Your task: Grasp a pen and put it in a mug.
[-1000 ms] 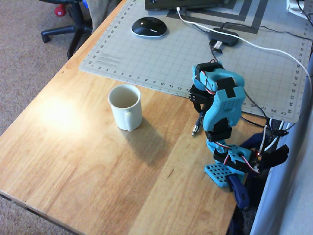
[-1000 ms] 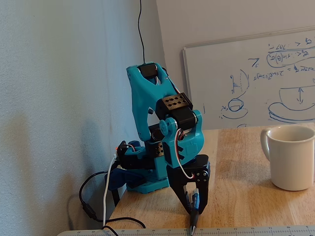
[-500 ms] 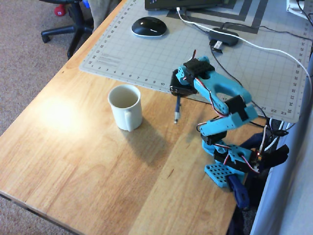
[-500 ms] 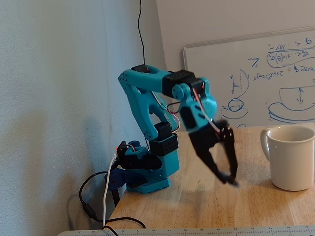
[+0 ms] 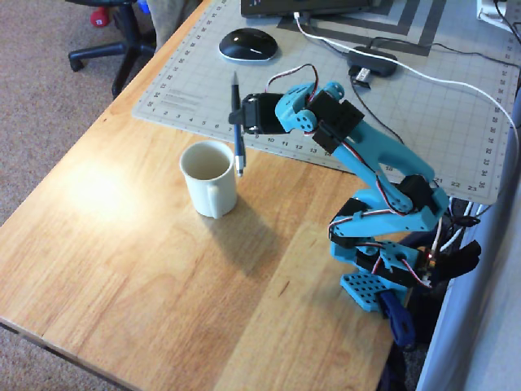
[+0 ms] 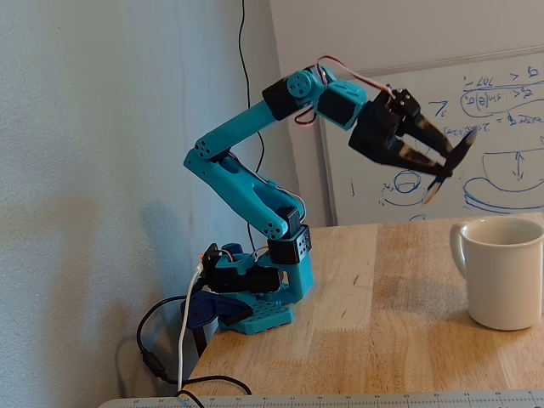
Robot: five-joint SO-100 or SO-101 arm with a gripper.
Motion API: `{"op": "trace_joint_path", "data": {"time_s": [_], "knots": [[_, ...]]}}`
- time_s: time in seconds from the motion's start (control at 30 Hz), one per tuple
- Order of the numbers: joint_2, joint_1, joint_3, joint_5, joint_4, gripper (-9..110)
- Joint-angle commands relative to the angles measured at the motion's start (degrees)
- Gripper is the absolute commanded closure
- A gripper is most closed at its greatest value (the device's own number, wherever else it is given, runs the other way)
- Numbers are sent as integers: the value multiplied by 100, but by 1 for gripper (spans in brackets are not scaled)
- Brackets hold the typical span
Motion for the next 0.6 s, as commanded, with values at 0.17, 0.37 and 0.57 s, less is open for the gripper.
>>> {"op": "trace_joint_path", "data": {"time_s": [0.17, 0.37, 0.57], "knots": [[-800, -510, -1661, -2408, -62, 102], [-1890, -519, -2619, -3937, -202, 102], [-2522, -519, -3050, -4228, -1608, 102]]}}
